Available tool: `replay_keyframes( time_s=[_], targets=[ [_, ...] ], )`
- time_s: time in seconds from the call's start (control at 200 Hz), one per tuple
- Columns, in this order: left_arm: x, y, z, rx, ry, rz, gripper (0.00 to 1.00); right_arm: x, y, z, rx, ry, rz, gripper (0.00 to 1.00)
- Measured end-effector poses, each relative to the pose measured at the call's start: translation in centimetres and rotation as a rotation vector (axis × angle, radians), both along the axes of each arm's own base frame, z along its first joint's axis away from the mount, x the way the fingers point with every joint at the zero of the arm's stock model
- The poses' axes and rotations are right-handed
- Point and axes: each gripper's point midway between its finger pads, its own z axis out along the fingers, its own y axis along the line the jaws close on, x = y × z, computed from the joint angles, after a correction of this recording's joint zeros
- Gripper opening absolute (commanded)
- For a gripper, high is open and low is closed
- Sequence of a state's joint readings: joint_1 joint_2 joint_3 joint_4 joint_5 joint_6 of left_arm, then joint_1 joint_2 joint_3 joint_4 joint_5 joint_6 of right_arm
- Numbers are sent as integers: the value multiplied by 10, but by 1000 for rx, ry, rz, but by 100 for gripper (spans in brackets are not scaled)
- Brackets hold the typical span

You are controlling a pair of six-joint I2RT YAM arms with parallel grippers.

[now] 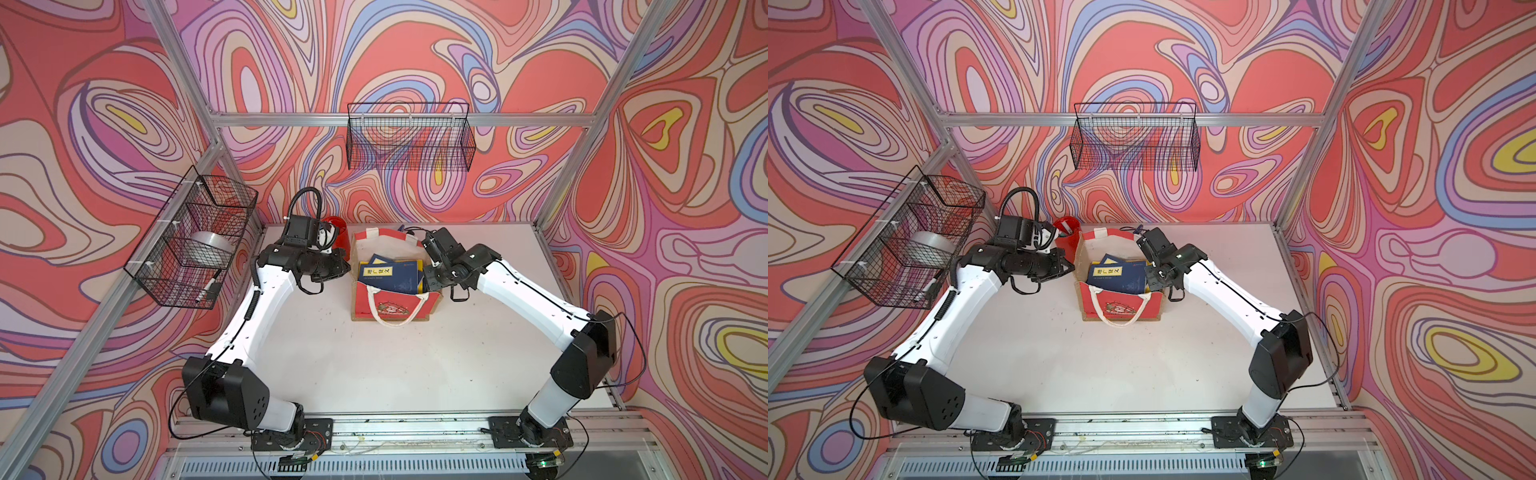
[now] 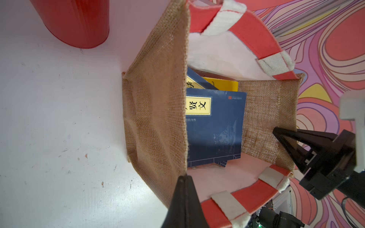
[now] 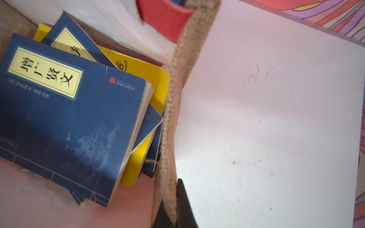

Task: Put the books into the canvas bag
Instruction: Adjust the canvas bag at the center of the board.

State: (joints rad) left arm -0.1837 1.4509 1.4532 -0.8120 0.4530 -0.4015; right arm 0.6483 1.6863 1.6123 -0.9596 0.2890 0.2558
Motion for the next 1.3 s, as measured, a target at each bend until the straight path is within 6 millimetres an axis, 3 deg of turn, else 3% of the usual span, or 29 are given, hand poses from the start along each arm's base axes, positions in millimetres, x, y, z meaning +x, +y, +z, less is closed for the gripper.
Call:
replay_keyframes(
  time_s=[0.17, 0.305, 0.501, 0.676, 0.846, 0.881, 0.977, 1.032, 1.107, 1.192, 1.297],
  targets=[
    [-3, -19, 15, -10, -26, -52, 0, 3, -12, 21, 4, -24, -11, 0],
    [-18, -53, 19, -35, -20, -145, 0, 0, -29, 35, -10, -24, -28, 0],
    [-32, -105, 84, -153, -200, -279, 0, -13, -58, 57, -25, -50, -71, 0],
    [-41, -103, 109, -175, -276, -276, 0, -38, -71, 70, 11, -64, -80, 0],
    [-39, -90, 101, -121, -286, -223, 0, -69, -65, 29, 30, 42, -50, 0],
    [-39, -87, 97, -109, -283, -213, 11, -79, -58, 19, 28, 61, -28, 2],
    [-34, -75, 84, -71, -265, -172, 46, -95, -43, 16, 63, 59, 8, 52],
    [-29, -65, 78, -46, -258, -141, 67, -95, -42, 30, 104, 14, 1, 69],
    [-21, -50, 72, -4, -259, -93, 87, -91, -48, 52, 151, -60, -19, 76],
    [-7, -25, 68, 54, -272, -19, 99, -76, -68, 77, 196, -132, -77, 84],
    [10, 13, 59, 136, -272, 96, 100, -45, -107, 97, 226, -205, -180, 86]
  ],
)
